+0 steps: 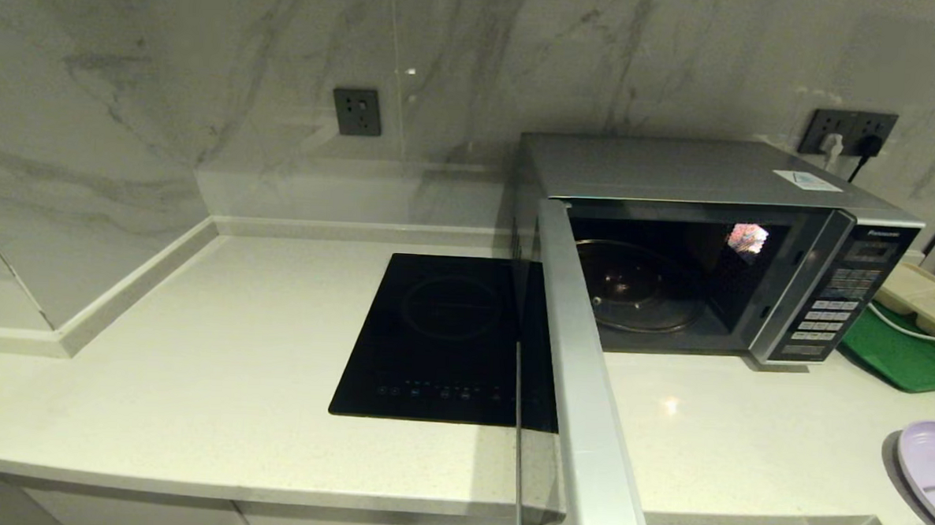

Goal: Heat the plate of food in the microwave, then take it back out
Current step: Put the plate in the microwave oven

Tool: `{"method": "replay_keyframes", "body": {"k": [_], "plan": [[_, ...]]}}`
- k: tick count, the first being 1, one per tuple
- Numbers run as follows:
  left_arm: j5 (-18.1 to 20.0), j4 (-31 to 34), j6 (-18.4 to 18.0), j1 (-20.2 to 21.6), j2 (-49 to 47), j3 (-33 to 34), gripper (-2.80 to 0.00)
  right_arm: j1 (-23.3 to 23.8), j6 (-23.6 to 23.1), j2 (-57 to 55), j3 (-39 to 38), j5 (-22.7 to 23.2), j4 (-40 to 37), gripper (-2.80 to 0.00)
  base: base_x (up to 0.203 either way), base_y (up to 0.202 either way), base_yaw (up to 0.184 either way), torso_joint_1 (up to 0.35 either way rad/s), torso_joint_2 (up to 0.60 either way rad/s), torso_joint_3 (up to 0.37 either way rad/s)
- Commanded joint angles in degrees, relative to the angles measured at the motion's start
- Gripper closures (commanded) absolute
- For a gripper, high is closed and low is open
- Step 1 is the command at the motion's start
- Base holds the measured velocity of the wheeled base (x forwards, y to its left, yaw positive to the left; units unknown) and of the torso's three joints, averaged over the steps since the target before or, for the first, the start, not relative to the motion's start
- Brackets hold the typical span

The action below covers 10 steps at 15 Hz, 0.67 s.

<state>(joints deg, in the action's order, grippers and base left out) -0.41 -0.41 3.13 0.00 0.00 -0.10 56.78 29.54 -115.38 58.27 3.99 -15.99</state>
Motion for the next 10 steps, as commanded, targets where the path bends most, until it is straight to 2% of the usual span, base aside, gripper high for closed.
{"method": "replay_keyframes", "body": {"k": [1,3,7,10], "plan": [[0.0,0.0,0.0,0.0,0.0,0.0,0.00,0.2,-0.1,0.0,0.0,0.1,-0.1,0.00,0.000,0.000,0.000,0.000,0.00,0.000],[0.0,0.0,0.0,0.0,0.0,0.0,0.00,0.1,-1.3,1.0,0.1,0.6,-0.1,0.00,0.000,0.000,0.000,0.000,0.00,0.000],[0.0,0.0,0.0,0.0,0.0,0.0,0.00,-0.2,-6.8,5.9,-0.9,5.7,-1.0,0.00,0.000,0.000,0.000,0.000,0.00,0.000],[0.0,0.0,0.0,0.0,0.0,0.0,0.00,-1.6,-9.3,8.0,-1.7,6.4,-3.1,0.00,0.000,0.000,0.000,0.000,0.00,0.000]]}}
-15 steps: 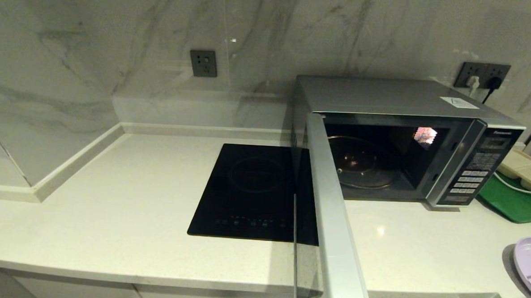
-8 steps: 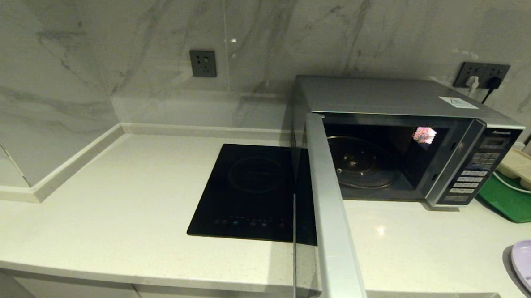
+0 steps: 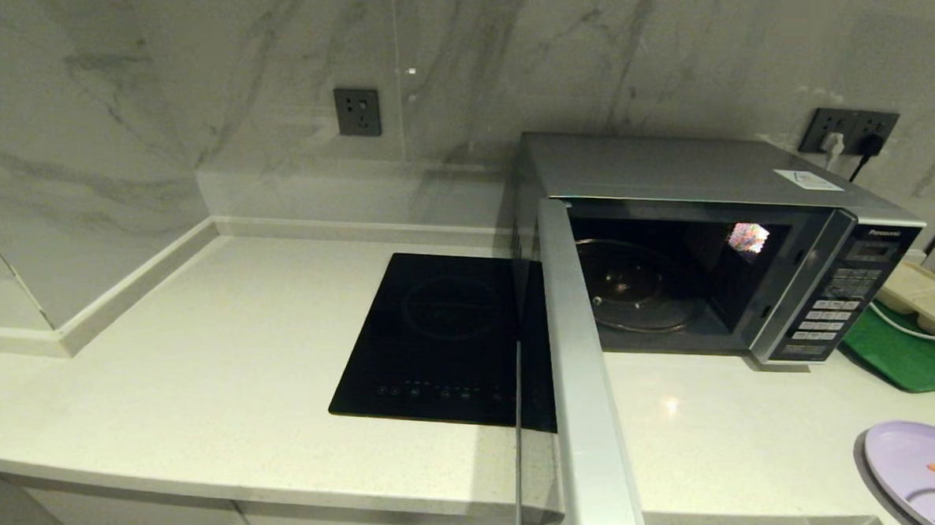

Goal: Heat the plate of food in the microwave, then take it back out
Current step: Put the plate in the microwave oven

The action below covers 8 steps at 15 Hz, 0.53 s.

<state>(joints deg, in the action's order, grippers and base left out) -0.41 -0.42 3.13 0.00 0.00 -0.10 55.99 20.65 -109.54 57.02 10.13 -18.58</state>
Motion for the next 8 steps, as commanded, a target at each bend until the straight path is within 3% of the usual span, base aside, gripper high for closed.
{"method": "replay_keyframes", "body": {"k": [1,5,8], "plan": [[0.0,0.0,0.0,0.0,0.0,0.0,0.00,-1.6,-1.2,3.2,-1.1,0.9,-0.7,0.00,0.000,0.000,0.000,0.000,0.00,0.000],[0.0,0.0,0.0,0.0,0.0,0.0,0.00,-10.0,-2.2,8.9,-4.0,1.7,-1.1,0.00,0.000,0.000,0.000,0.000,0.00,0.000],[0.0,0.1,0.0,0.0,0.0,0.0,0.00,-17.9,1.3,12.2,-5.0,2.2,-2.9,0.00,0.000,0.000,0.000,0.000,0.00,0.000]]}}
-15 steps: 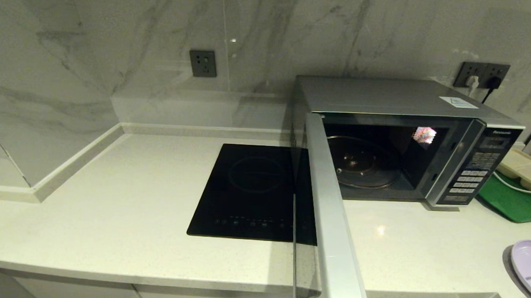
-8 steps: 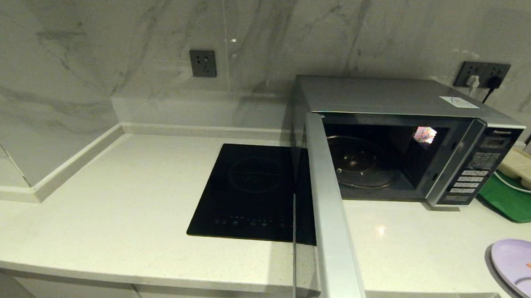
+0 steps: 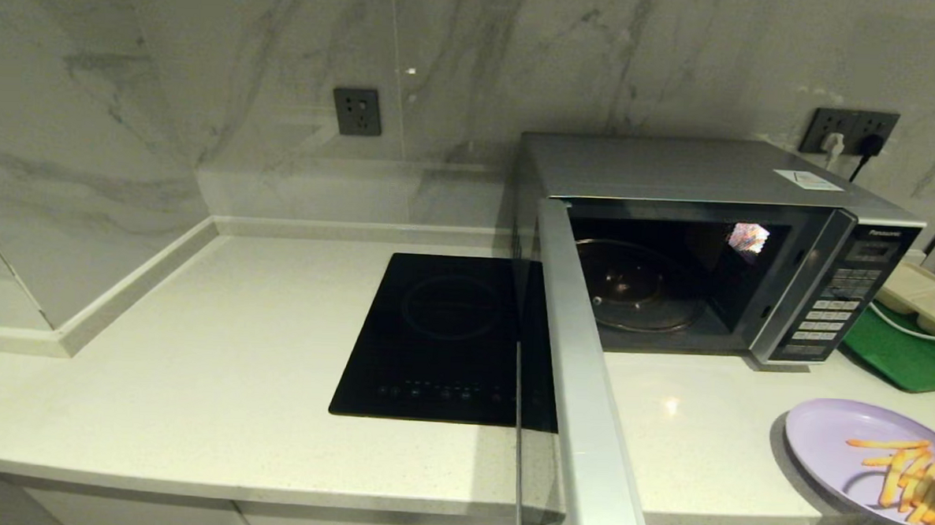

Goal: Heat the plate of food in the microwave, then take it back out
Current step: Put the plate in the microwave oven

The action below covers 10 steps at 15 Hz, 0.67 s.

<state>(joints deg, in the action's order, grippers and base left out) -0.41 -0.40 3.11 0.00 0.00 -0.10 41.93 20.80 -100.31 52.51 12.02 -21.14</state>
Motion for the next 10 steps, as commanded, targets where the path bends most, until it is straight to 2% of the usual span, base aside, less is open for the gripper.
{"method": "replay_keyframes", "body": {"k": [1,5,7,10], "plan": [[0.0,0.0,0.1,0.0,0.0,0.0,0.00,-6.6,2.0,4.4,-1.1,1.4,-0.6,0.00,0.000,0.000,0.000,0.000,0.00,0.000],[0.0,0.0,0.1,0.0,0.0,0.0,0.00,-19.8,7.2,8.0,-1.0,3.0,-1.5,0.00,0.000,0.000,0.000,0.000,0.00,0.000],[0.0,0.0,0.1,0.0,0.0,0.0,0.00,-26.6,12.5,8.5,1.2,2.7,-1.6,0.00,0.000,0.000,0.000,0.000,0.00,0.000],[0.0,0.0,0.1,0.0,0.0,0.0,0.00,-31.9,21.1,4.6,6.9,-0.8,-1.7,0.00,0.000,0.000,0.000,0.000,0.00,0.000]]}}
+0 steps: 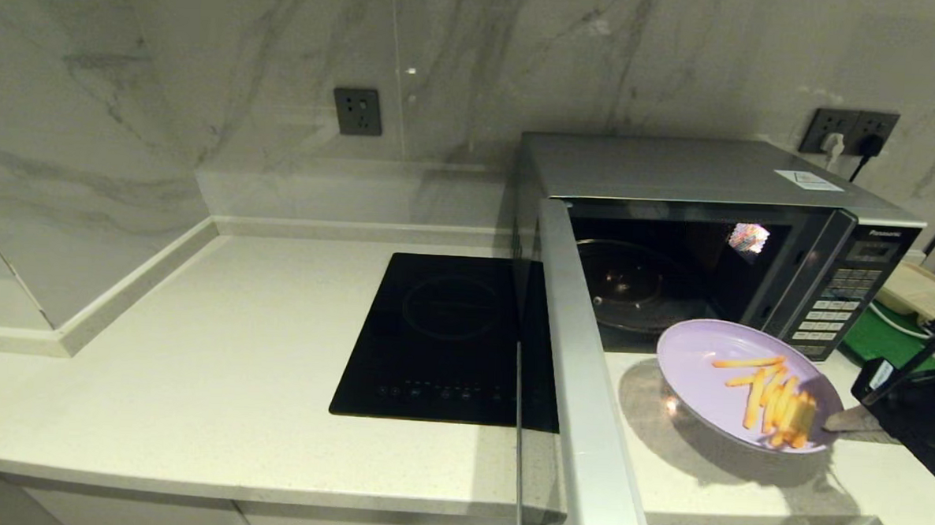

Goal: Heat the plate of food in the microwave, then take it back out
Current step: Put the plate in the microwave oven

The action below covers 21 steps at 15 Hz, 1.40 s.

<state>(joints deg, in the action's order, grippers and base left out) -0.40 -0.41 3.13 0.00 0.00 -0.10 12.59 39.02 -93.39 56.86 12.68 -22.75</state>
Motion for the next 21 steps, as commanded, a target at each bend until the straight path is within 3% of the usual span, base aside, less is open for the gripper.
{"method": "replay_keyframes", "body": {"k": [1,5,10,15,21], "plan": [[0.0,0.1,0.0,0.0,0.0,0.0,0.00,-3.6,5.6,-4.0,4.3,-3.2,-0.1,0.00,0.000,0.000,0.000,0.000,0.00,0.000],[0.0,0.0,0.0,0.0,0.0,0.0,0.00,-8.0,14.5,-9.1,11.5,-6.9,0.0,0.00,0.000,0.000,0.000,0.000,0.00,0.000],[0.0,0.0,0.0,0.0,0.0,0.0,0.00,-13.8,19.6,-14.1,17.5,-8.0,0.0,0.00,0.000,0.000,0.000,0.000,0.00,0.000],[0.0,0.1,0.0,0.0,0.0,0.0,0.00,-17.0,23.9,-19.9,24.0,-11.2,0.2,0.00,0.000,0.000,0.000,0.000,0.00,0.000],[0.0,0.0,0.0,0.0,0.0,0.0,0.00,-18.0,25.7,-24.7,29.9,-11.4,0.2,0.00,0.000,0.000,0.000,0.000,0.00,0.000]]}}
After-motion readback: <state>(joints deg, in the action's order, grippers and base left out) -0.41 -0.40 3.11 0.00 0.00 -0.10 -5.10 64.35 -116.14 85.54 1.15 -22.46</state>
